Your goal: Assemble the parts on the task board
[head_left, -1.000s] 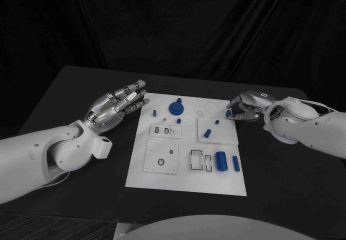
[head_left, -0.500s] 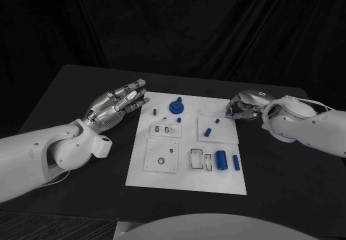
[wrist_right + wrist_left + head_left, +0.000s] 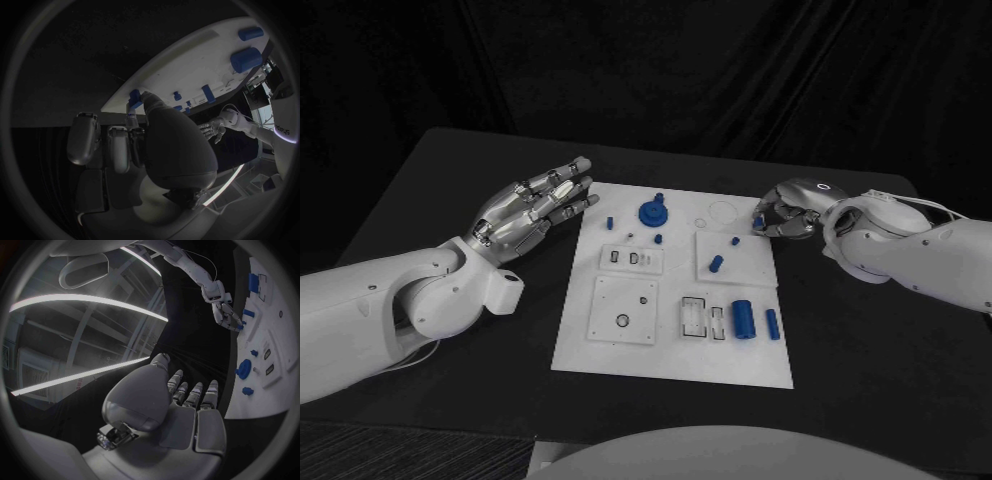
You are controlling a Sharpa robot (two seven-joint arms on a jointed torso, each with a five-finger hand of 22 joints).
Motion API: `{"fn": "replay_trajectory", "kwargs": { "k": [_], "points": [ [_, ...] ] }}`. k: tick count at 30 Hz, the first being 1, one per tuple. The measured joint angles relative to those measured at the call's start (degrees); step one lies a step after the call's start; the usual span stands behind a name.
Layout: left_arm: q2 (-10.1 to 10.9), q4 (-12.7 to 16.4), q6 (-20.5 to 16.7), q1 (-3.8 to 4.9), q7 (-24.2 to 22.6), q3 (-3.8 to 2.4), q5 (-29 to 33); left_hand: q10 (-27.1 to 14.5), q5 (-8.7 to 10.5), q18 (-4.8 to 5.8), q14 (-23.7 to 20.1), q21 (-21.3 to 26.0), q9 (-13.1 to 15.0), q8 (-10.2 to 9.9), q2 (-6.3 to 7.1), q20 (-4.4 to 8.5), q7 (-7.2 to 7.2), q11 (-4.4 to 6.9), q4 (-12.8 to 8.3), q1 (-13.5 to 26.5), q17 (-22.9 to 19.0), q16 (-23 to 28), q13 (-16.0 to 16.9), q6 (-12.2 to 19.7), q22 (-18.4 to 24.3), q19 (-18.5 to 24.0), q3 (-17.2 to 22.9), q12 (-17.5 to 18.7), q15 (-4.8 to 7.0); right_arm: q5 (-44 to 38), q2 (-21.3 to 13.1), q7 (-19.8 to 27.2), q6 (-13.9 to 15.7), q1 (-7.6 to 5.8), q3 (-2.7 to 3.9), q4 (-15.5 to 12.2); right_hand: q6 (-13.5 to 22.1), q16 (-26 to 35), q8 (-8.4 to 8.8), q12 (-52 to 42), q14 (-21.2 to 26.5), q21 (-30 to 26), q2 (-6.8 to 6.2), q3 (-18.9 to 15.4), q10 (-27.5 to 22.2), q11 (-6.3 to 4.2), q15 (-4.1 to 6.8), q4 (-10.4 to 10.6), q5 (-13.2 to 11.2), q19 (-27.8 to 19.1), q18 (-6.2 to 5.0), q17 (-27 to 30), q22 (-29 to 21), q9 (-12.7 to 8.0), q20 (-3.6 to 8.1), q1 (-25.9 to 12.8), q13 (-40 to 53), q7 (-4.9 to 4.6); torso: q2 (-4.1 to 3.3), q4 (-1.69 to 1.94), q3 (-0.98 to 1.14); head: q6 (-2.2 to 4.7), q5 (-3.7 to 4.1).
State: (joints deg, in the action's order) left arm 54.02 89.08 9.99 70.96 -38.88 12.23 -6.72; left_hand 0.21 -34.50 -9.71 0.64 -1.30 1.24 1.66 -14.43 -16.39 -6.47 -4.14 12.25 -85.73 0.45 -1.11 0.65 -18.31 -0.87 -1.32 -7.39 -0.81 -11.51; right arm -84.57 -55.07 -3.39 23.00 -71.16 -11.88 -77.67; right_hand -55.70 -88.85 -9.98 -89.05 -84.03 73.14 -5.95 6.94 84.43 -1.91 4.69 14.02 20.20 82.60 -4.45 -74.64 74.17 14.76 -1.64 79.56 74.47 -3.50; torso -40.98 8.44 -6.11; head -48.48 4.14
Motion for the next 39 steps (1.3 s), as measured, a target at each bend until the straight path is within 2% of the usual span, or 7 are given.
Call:
{"fn": "replay_trajectory", "kwargs": {
  "k": [8,9,22,23,25,34,39],
  "points": [
    [-0.04,-0.01,0.05,-0.01,0.02,0.0,0.0,0.0,0.0,0.0,0.0,0.0,0.0,0.0,0.0,0.0,0.0,0.0,0.0,0.0,-0.04,0.0,0.0,0.0,0.0,0.0,0.0,0.0,0.0,0.01,0.0,-0.05,-0.03,0.02,0.0,0.01,-0.42,0.0,-1.14,0.0,0.0,-0.01,0.05,0.25,0.0,0.0,0.0,-1.31,-0.09,0.0,0.0,0.0,0.0,1.01,0.0,0.05,0.0,-0.4,0.01,0.0,0.0,-0.04,-0.01],
    [-0.04,-0.01,0.06,-0.02,0.02,0.0,0.0,0.0,0.0,0.0,0.0,0.0,0.0,0.0,0.0,0.0,0.0,0.0,0.0,0.0,-0.01,0.0,0.0,0.0,0.0,0.0,0.0,0.0,0.0,0.01,0.0,-0.05,-0.03,0.02,0.0,0.01,-0.41,0.0,-1.23,0.0,0.0,-0.01,0.61,0.25,0.0,0.0,0.0,-1.31,-0.11,0.0,0.0,0.0,0.0,1.02,0.0,0.61,0.0,-0.4,0.01,0.01,0.0,-0.04,0.0],
    [-0.04,-0.03,0.18,-0.07,0.05,0.0,0.0,0.0,0.0,0.0,0.0,0.0,0.0,0.0,0.0,0.0,-0.41,0.0,0.0,0.0,0.0,0.0,0.0,0.42,0.0,0.0,0.0,0.0,0.0,0.01,-0.19,-0.13,0.57,0.03,0.0,-1.13,-0.53,0.01,-1.9,0.0,0.0,-1.15,0.61,0.24,0.0,0.01,0.0,-1.31,-0.8,-0.01,0.0,0.0,0.0,1.13,0.0,0.6,0.0,-0.51,0.01,0.01,0.02,-0.13,-0.07],
    [-0.05,-0.04,0.19,-0.08,0.05,0.0,0.0,0.0,0.0,0.0,0.0,0.0,0.0,0.0,0.0,0.0,-0.39,0.0,0.0,0.0,0.04,0.0,0.0,0.39,0.0,0.0,0.0,0.0,0.0,0.01,-0.3,-0.14,0.73,0.02,0.0,-1.52,-0.54,0.01,-1.9,0.0,0.0,-1.15,0.6,0.24,-0.75,0.76,-0.01,-1.31,-0.8,-0.01,0.0,0.0,0.0,1.15,-0.01,0.6,0.0,-0.52,0.01,0.01,0.03,-0.13,-0.07],
    [-0.09,-0.05,0.2,-0.08,0.05,0.0,0.0,0.0,0.0,0.0,0.0,0.0,0.0,0.0,0.0,0.0,-0.39,0.0,0.0,0.0,-0.04,0.0,0.0,0.39,0.0,0.0,0.0,0.0,0.0,0.01,-0.42,-0.19,0.95,-0.14,-0.02,-2.14,-0.62,0.01,-1.91,0.0,0.0,-1.16,0.6,0.24,-0.77,0.84,-0.01,-1.31,-1.44,-0.02,0.0,0.0,0.0,1.44,-0.01,0.6,0.0,-0.61,0.01,0.01,0.03,-0.13,-0.09],
    [-0.12,-0.11,0.25,-0.09,0.09,0.0,0.0,0.0,0.0,0.0,0.0,0.0,0.0,0.0,0.0,0.0,-0.39,-0.01,0.0,0.0,0.0,0.0,0.0,0.39,0.0,0.0,0.0,0.0,0.0,0.03,0.49,-0.72,1.91,-4.14,0.03,-7.6,-0.63,0.06,-2.13,0.0,-0.34,-1.82,0.6,0.24,-0.5,1.12,-0.37,-1.31,-1.46,-0.42,-0.01,0.0,0.0,1.44,-0.41,0.6,0.0,-0.62,0.05,0.01,-0.04,-0.12,-0.36],
    [-0.28,-0.26,0.28,-0.09,0.11,0.0,-0.01,0.0,0.0,0.0,0.0,0.0,0.0,0.0,0.0,-0.01,-0.39,-0.01,0.0,0.0,0.0,0.0,0.0,0.39,0.0,-0.01,0.0,0.0,0.0,0.03,2.18,-0.89,1.92,-5.38,0.07,-10.42,-0.63,0.06,-2.3,0.0,-0.34,-1.82,0.61,0.24,-0.5,1.12,-0.38,-1.31,-2.34,-0.42,-0.01,0.0,0.0,1.51,-0.41,0.6,0.0,-0.63,0.15,0.08,-0.12,-0.38,-0.14]
  ]
}}
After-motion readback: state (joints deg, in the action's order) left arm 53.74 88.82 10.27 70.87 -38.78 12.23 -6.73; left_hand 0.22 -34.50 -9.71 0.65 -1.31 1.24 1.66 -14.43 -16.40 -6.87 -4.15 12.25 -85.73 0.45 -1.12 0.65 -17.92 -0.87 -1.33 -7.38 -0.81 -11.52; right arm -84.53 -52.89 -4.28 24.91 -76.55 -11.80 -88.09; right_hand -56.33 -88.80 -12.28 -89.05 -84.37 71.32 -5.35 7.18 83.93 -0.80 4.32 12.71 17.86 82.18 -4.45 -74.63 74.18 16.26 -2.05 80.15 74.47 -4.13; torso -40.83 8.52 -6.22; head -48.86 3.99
